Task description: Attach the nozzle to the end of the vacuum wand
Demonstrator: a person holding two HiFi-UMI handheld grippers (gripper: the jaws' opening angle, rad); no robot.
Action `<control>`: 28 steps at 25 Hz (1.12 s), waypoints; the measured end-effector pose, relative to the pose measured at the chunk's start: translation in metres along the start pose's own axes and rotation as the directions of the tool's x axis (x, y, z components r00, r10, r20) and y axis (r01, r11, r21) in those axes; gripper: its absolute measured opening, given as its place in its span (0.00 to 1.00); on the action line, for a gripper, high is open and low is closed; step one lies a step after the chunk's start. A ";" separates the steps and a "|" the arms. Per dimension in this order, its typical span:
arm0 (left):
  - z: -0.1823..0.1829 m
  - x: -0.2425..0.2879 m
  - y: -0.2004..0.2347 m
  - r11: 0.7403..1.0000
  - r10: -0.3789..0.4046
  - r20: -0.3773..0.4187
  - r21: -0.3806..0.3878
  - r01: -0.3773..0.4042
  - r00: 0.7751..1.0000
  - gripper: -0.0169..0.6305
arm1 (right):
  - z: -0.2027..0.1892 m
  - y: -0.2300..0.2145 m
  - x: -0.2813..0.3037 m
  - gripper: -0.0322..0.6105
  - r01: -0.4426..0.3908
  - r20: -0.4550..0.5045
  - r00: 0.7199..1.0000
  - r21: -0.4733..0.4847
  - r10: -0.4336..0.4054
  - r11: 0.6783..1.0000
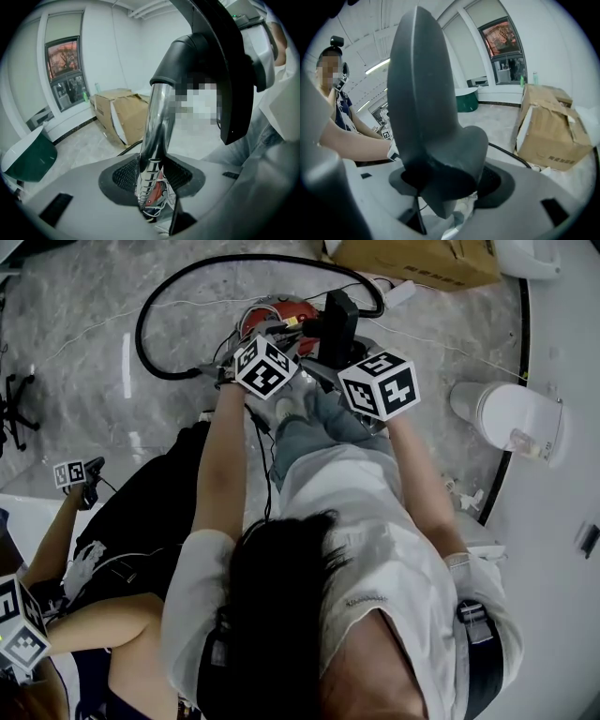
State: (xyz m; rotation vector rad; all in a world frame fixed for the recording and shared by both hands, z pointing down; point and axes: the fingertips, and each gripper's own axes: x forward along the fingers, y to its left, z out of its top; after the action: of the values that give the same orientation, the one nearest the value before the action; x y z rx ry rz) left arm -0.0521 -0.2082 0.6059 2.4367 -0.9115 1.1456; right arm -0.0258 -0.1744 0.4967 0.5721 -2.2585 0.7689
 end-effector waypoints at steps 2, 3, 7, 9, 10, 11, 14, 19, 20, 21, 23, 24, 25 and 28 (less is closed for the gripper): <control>-0.001 -0.001 -0.004 1.000 0.005 0.003 0.002 -0.005 1.000 0.27 | -0.002 -0.001 -0.003 0.51 0.034 0.014 0.999 -0.019 -0.033 0.999; -0.002 -0.002 -0.005 1.000 0.007 0.004 0.003 -0.007 1.000 0.27 | -0.001 -0.001 -0.004 0.51 0.049 0.023 0.999 -0.028 -0.048 0.998; -0.003 -0.006 -0.005 1.000 0.017 0.007 0.004 -0.017 1.000 0.27 | 0.010 -0.005 -0.010 0.50 0.068 0.074 0.995 0.010 -0.069 0.998; -0.003 -0.007 -0.002 1.000 0.017 0.011 0.001 -0.017 1.000 0.27 | 0.015 -0.014 -0.010 0.40 0.081 0.088 0.993 0.042 -0.085 0.996; -0.003 -0.007 0.000 1.000 0.015 0.013 0.000 -0.015 1.000 0.27 | 0.016 -0.018 -0.010 0.37 0.080 0.083 0.993 0.055 -0.085 0.995; -0.003 -0.006 0.002 1.000 0.013 0.015 -0.001 -0.013 1.000 0.27 | 0.016 -0.022 -0.009 0.34 0.072 0.073 0.994 0.064 -0.076 0.995; -0.001 -0.001 0.006 1.000 0.013 0.014 0.002 -0.013 1.000 0.27 | 0.017 -0.030 -0.005 0.33 0.035 0.042 0.998 0.067 -0.038 0.997; -0.011 0.000 -0.001 1.000 -0.005 0.013 0.026 0.005 1.000 0.27 | 0.007 -0.026 0.001 0.31 -0.067 -0.074 0.995 0.060 0.071 0.996; -0.010 0.002 -0.001 1.000 -0.004 0.013 0.026 0.004 1.000 0.27 | 0.007 -0.027 0.001 0.30 -0.075 -0.090 0.993 0.046 0.079 0.996; -0.007 0.003 -0.001 1.000 -0.004 0.009 0.028 0.004 1.000 0.27 | 0.007 -0.030 -0.001 0.30 -0.075 -0.103 0.992 0.025 0.078 0.997; 0.003 0.007 -0.001 0.999 -0.006 -0.005 0.038 0.007 1.000 0.27 | 0.008 -0.036 -0.006 0.29 -0.067 -0.130 0.990 -0.026 0.063 0.997; 0.006 0.007 -0.001 0.999 -0.006 -0.007 0.035 0.007 1.000 0.27 | 0.008 -0.037 -0.008 0.28 -0.064 -0.142 0.988 -0.046 0.057 0.997; 0.006 0.005 0.000 1.000 -0.004 -0.005 0.024 0.004 1.000 0.27 | 0.010 -0.033 -0.007 0.28 -0.063 -0.149 0.987 -0.056 0.054 0.996; -0.004 -0.007 0.002 1.000 0.007 0.008 -0.017 -0.007 1.000 0.27 | 0.009 -0.010 0.000 0.28 -0.047 -0.152 0.988 -0.074 0.036 0.996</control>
State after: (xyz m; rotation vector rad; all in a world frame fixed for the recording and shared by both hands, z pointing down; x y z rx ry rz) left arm -0.0595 -0.2048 0.6028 2.4289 -0.9295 1.1265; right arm -0.0235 -0.1879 0.4948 0.4176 -2.1562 0.7173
